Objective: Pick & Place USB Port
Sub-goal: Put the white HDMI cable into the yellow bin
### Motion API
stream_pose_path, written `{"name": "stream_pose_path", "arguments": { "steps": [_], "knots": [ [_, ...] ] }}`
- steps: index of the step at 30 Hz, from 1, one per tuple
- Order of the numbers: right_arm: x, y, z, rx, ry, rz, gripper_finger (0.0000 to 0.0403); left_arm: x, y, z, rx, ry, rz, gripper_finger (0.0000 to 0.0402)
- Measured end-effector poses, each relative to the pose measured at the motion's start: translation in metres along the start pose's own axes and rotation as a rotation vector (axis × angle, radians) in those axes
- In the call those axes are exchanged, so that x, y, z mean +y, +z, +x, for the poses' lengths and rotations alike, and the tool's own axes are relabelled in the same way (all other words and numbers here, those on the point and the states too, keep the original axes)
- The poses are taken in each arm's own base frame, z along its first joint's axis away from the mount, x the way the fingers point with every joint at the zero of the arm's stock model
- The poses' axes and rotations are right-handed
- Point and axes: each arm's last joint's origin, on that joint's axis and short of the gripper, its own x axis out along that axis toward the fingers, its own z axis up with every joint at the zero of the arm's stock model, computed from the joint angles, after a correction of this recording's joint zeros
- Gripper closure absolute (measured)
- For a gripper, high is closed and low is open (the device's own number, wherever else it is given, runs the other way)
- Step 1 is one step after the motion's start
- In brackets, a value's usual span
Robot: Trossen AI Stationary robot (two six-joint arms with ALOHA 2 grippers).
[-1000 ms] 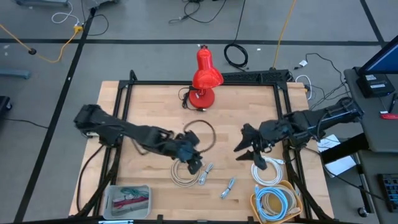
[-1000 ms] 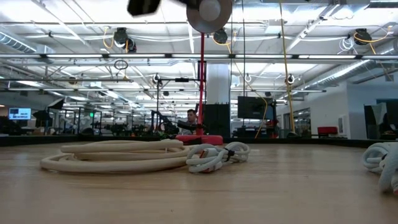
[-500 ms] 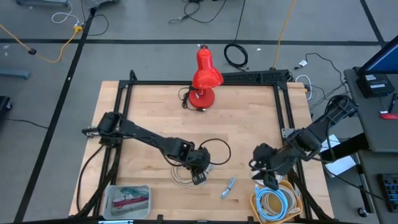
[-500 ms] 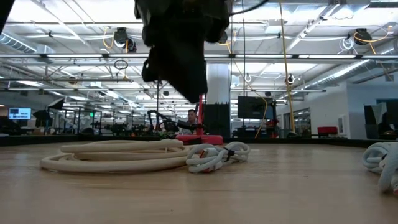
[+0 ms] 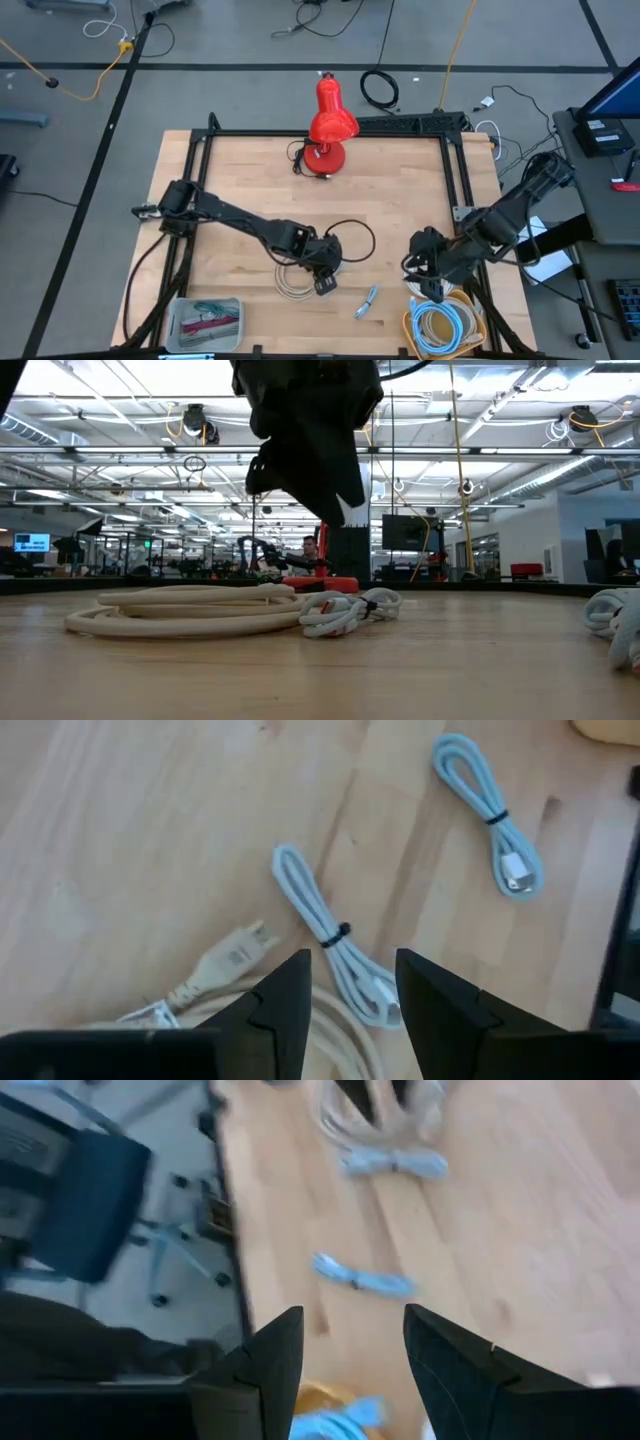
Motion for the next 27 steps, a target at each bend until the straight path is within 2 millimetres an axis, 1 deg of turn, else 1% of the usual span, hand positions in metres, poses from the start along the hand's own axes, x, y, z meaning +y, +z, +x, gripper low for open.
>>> {"name": "stream_pose_path", "arguments": {
  "steps": [4,8,11,15,18,22,27],
  "knots": [
    [-0.022,-0.017,0.01,0.133,-0.172,0.035,0.0236,-0.002,0.0,0.001,-0.012,-0.006,-0.017,0.0256],
    [-0.054,-0.042,0.028,0.281,-0.387,0.005,0.0236,-0.008,-0.002,0.001,-0.03,-0.026,-0.032,0.0256],
    [-0.079,-0.06,0.046,0.37,-0.484,-0.005,0.0236,-0.014,-0.005,0.001,-0.034,-0.036,-0.042,0.0256],
    [-0.107,-0.084,0.074,0.468,-0.472,0.012,0.0236,-0.02,-0.01,0.001,-0.037,-0.032,-0.039,0.0256],
    [-0.123,-0.098,0.088,0.489,-0.458,0.019,0.0236,-0.025,-0.014,0.001,-0.034,-0.036,-0.047,0.0256],
    [-0.141,-0.112,0.096,0.51,-0.497,0.021,0.0236,-0.029,-0.019,0.001,-0.028,-0.035,-0.05,0.0256],
    [-0.157,-0.123,0.099,0.523,-0.553,0.058,0.024,-0.034,-0.024,0.001,-0.021,-0.036,-0.056,0.0256]
  ]
}}
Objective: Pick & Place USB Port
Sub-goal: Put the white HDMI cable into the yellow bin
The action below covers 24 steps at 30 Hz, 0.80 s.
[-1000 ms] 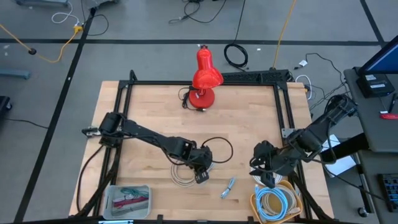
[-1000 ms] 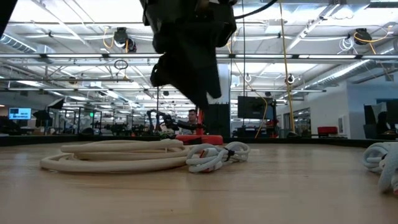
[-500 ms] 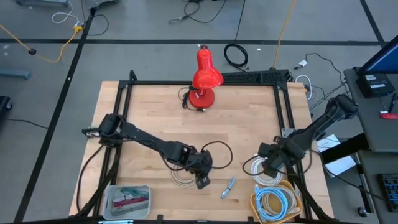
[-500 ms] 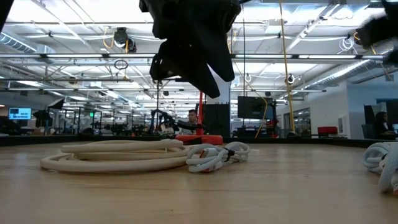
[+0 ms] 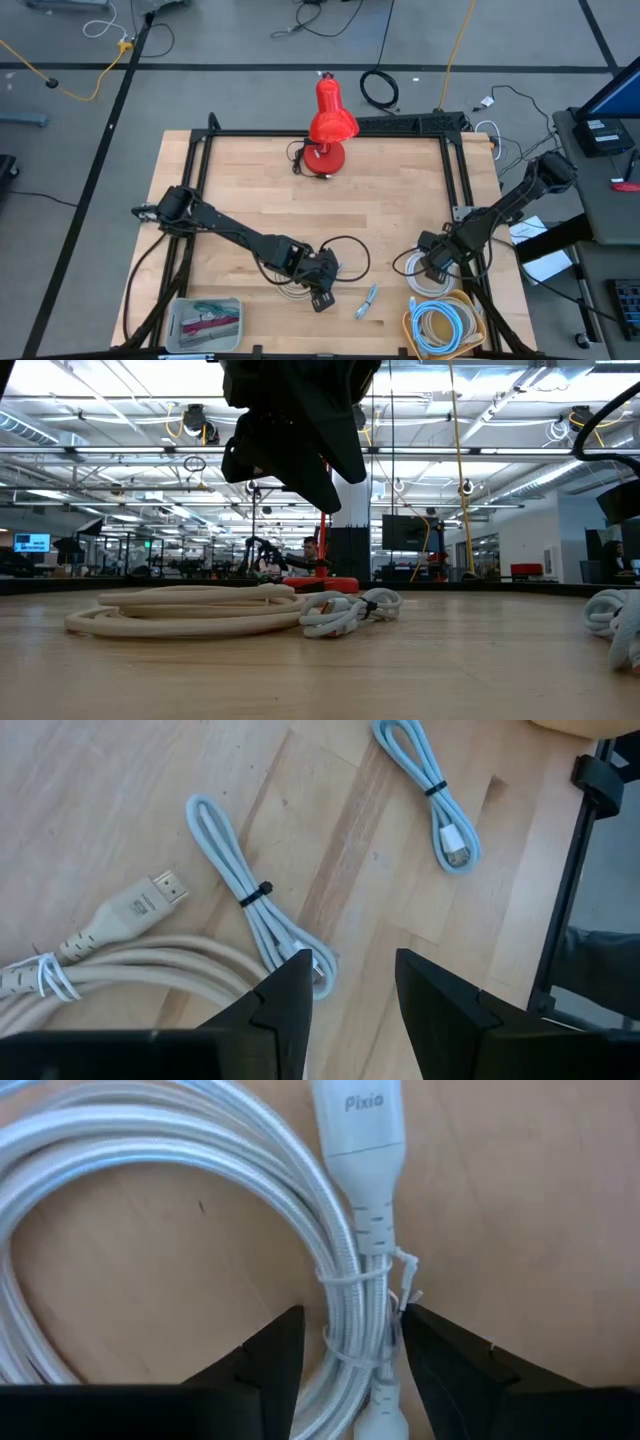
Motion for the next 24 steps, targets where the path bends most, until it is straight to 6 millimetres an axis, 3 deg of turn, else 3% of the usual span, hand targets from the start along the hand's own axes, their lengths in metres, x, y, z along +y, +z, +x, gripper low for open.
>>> {"name": "stream_pose_path", "arguments": {
  "steps": [3,7,11,14,24],
  "knots": [
    [-0.002,-0.001,0.005,0.002,-0.003,0.067,0.0275,-0.001,-0.001,0.0,-0.002,0.003,-0.004,0.0256],
    [0.0,0.001,0.004,-0.002,0.02,0.128,0.037,-0.001,-0.001,0.0,-0.016,0.016,-0.011,0.0256],
    [0.003,0.006,-0.008,-0.029,0.004,0.204,0.0374,-0.001,-0.001,0.0,-0.02,0.02,-0.01,0.0256],
    [0.002,0.013,-0.024,-0.071,-0.052,0.245,0.0374,-0.001,-0.001,0.0,-0.029,0.029,-0.006,0.0256],
    [0.003,0.049,-0.118,-0.272,-0.029,0.292,0.0374,0.0,-0.001,0.0,-0.035,0.035,0.0,0.0256]
  ]
}}
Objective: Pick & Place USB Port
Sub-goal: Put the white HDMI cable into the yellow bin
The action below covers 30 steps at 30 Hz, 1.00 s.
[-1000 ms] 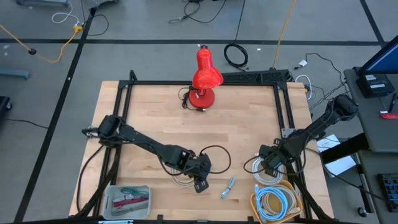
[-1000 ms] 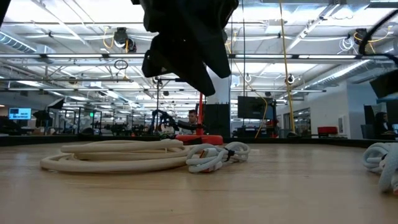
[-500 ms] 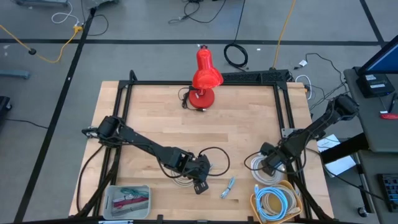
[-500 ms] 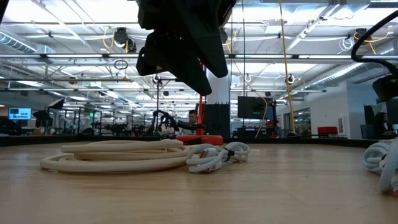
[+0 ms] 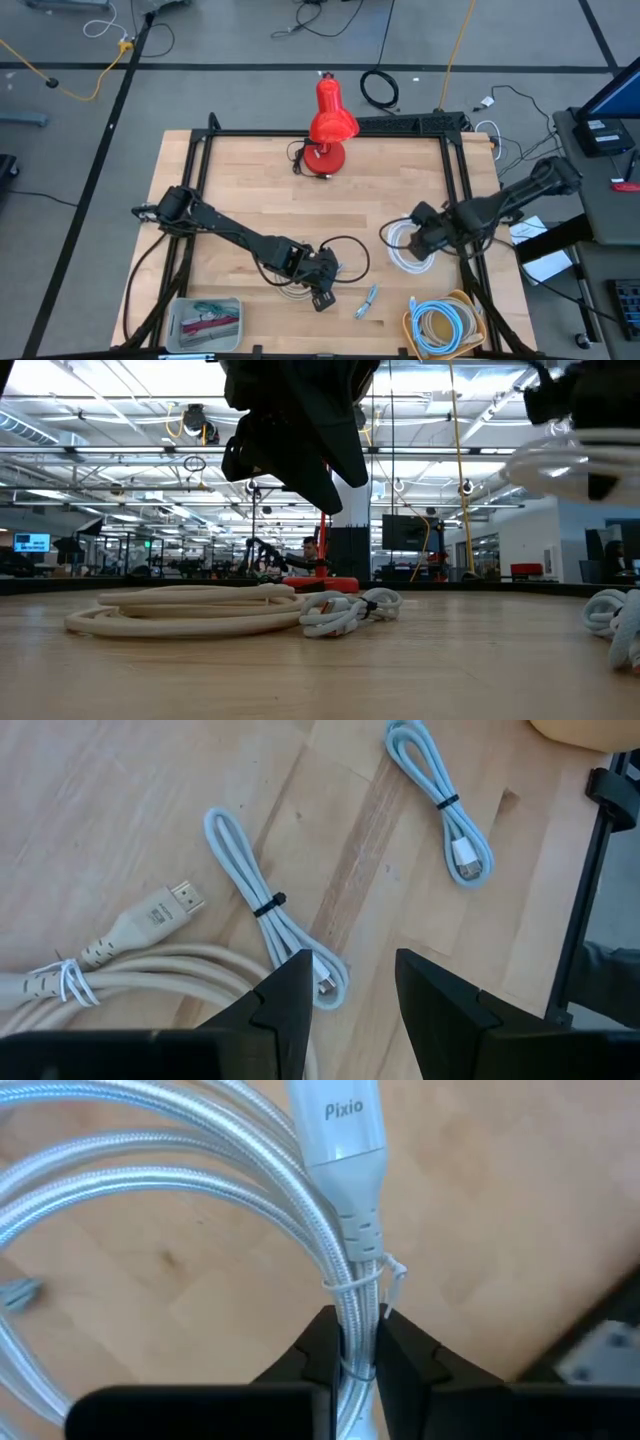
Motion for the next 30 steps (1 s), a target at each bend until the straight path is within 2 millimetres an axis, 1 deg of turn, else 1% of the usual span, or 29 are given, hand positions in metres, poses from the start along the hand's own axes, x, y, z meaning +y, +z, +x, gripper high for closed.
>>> {"name": "stream_pose_path", "arguments": {
  "steps": [3,6,9,12,16,18,20,23,26,30],
  "knots": [
    [0.005,0.01,-0.026,0.005,0.1,0.023,0.0374,-0.001,-0.001,0.0,0.001,-0.001,0.006,0.0256],
    [0.014,0.011,-0.048,0.07,0.219,0.037,0.0374,-0.003,-0.003,0.0,0.006,0.0,0.013,0.0256],
    [0.026,-0.002,-0.068,0.176,0.32,0.041,0.0374,-0.006,-0.008,-0.001,0.011,0.004,0.024,0.0256],
    [0.041,-0.022,-0.077,0.28,0.361,0.031,0.0374,-0.009,-0.014,-0.001,0.011,0.028,0.034,0.0256],
    [0.065,-0.053,-0.079,0.4,0.38,0.043,0.0374,-0.013,-0.023,-0.002,0.019,0.059,0.038,0.0256],
    [0.08,-0.068,-0.077,0.442,0.398,0.047,0.0374,-0.015,-0.028,-0.003,0.017,0.077,0.044,0.0256],
    [0.093,-0.079,-0.073,0.459,0.402,0.058,0.0374,-0.017,-0.031,-0.003,0.008,0.097,0.048,0.0257],
    [0.109,-0.091,-0.064,0.475,0.391,0.077,0.0374,-0.019,-0.034,-0.004,-0.004,0.113,0.051,0.0257],
    [0.117,-0.101,-0.052,0.523,0.299,0.077,0.0374,-0.019,-0.035,-0.004,-0.005,0.115,0.051,0.0257],
    [0.115,-0.114,-0.035,0.579,0.09,0.052,0.0374,-0.018,-0.034,-0.004,-0.005,0.116,0.055,0.0257]
  ]
}}
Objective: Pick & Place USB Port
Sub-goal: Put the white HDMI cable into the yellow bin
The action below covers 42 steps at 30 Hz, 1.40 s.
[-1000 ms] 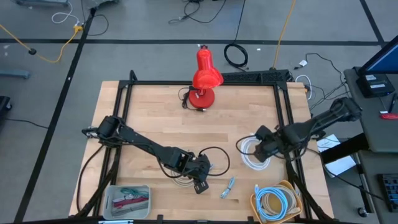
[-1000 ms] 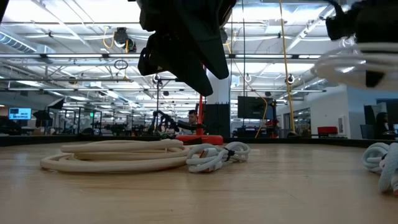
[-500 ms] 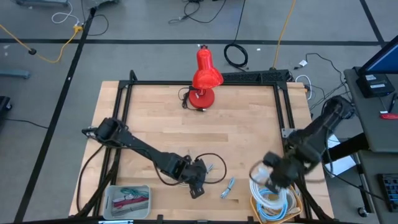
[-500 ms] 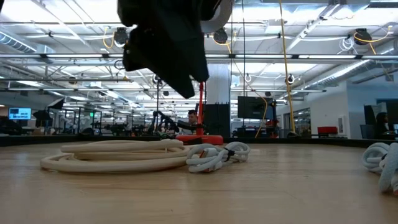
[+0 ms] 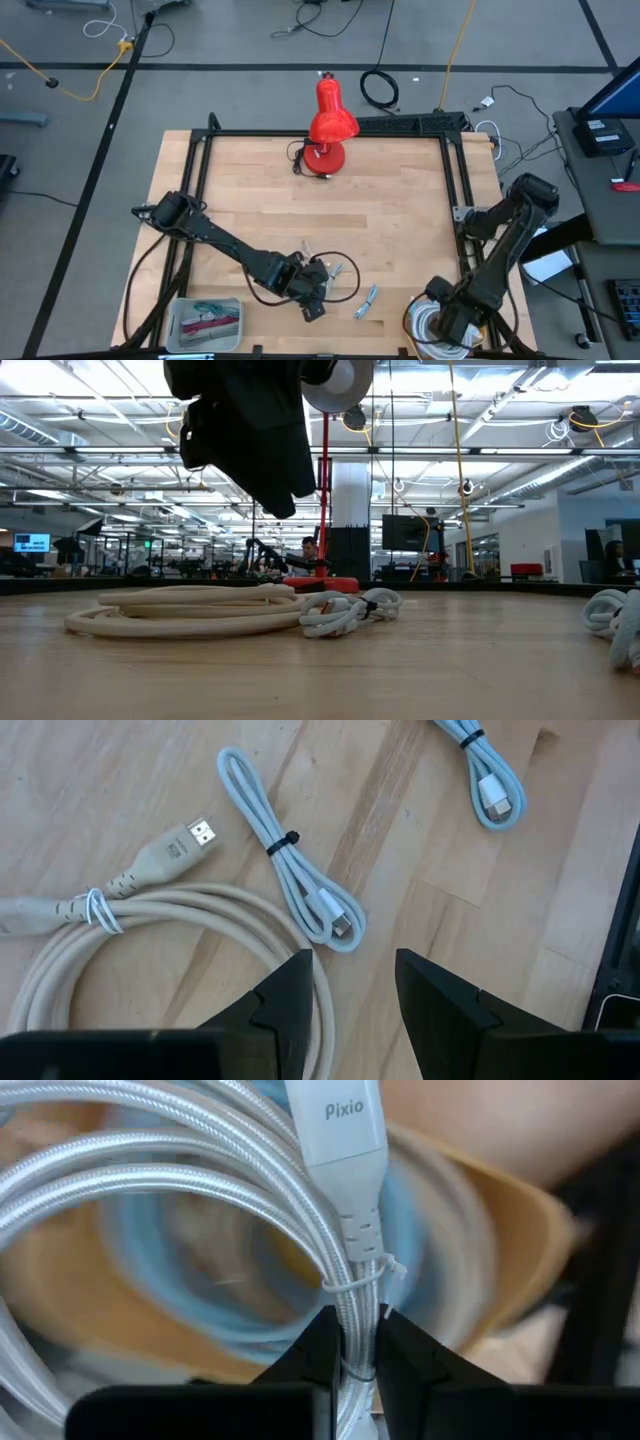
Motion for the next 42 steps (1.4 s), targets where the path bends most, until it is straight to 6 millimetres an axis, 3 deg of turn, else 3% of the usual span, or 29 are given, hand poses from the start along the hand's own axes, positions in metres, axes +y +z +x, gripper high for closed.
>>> {"name": "stream_pose_path", "arguments": {
  "steps": [3,9,17,23,35,42],
  "knots": [
    [-0.004,-0.001,0.008,-0.005,-0.101,0.022,0.0374,0.0,0.0,0.0,0.005,-0.002,0.007,0.0257],
    [-0.004,-0.002,0.009,-0.009,-0.102,0.052,0.0372,0.002,-0.002,0.0,0.025,0.013,0.006,0.0257],
    [-0.003,-0.001,0.007,-0.061,-0.071,0.035,0.0302,0.002,-0.002,0.0,0.024,0.012,-0.015,0.0257],
    [-0.005,0.0,0.002,-0.081,-0.044,0.013,0.0285,0.001,-0.002,0.0,0.022,0.01,-0.02,0.0257],
    [-0.022,0.001,-0.047,-0.243,0.282,0.039,0.0322,0.003,0.001,0.001,0.018,0.011,-0.024,0.0257],
    [-0.023,-0.002,-0.055,-0.199,0.352,0.032,0.0371,0.003,0.001,0.001,0.018,0.011,-0.015,0.0257]
  ]
}}
